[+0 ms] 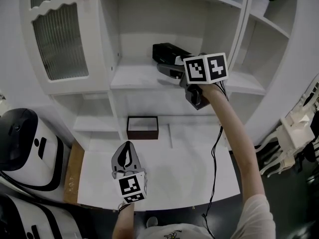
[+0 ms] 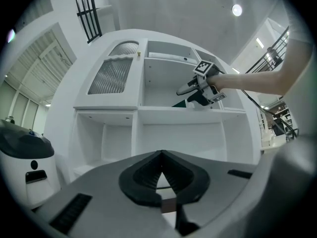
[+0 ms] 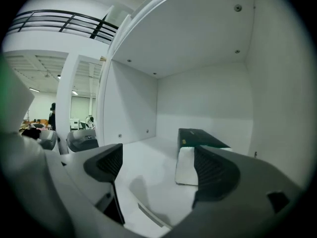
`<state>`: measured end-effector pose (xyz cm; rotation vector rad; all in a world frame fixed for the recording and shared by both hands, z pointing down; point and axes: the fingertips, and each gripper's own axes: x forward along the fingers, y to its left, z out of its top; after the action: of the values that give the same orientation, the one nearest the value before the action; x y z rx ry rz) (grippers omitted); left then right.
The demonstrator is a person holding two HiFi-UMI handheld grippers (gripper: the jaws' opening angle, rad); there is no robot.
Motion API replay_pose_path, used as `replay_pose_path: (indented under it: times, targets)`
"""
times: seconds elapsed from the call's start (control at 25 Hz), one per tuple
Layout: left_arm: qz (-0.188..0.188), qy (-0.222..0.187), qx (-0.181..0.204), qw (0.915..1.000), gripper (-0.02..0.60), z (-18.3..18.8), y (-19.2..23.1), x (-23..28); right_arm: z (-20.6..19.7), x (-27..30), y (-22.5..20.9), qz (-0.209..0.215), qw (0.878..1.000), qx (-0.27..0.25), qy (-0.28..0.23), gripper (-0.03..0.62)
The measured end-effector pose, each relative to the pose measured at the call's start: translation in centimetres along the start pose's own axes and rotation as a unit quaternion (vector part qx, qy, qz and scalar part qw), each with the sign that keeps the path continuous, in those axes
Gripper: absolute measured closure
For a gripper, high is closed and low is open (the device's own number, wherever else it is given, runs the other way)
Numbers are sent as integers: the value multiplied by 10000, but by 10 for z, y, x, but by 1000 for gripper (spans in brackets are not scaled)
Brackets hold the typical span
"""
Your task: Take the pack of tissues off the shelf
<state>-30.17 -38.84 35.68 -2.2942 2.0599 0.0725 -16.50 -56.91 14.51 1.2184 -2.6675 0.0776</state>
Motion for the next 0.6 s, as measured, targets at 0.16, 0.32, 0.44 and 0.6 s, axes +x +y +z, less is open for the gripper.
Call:
replay_pose_path:
  times: [0.16, 0.32, 0.44, 0.6]
  targets:
    - [2, -43, 28, 10000, 581, 3, -2, -1, 1, 4, 13, 53, 10000, -41, -54, 138]
    - [-12, -56, 18, 10000, 581, 4, -1, -2, -2, -13, -7, -314, 9994, 91, -116, 137]
    - [-35, -93, -7, 10000, 581, 4, -2, -1, -12, -14, -33, -552, 9976, 394, 115, 137]
    - [-69, -119, -7, 9999, 581, 3, -5, -2, -25, 2, -44, -505, 9946, 690, 581, 137]
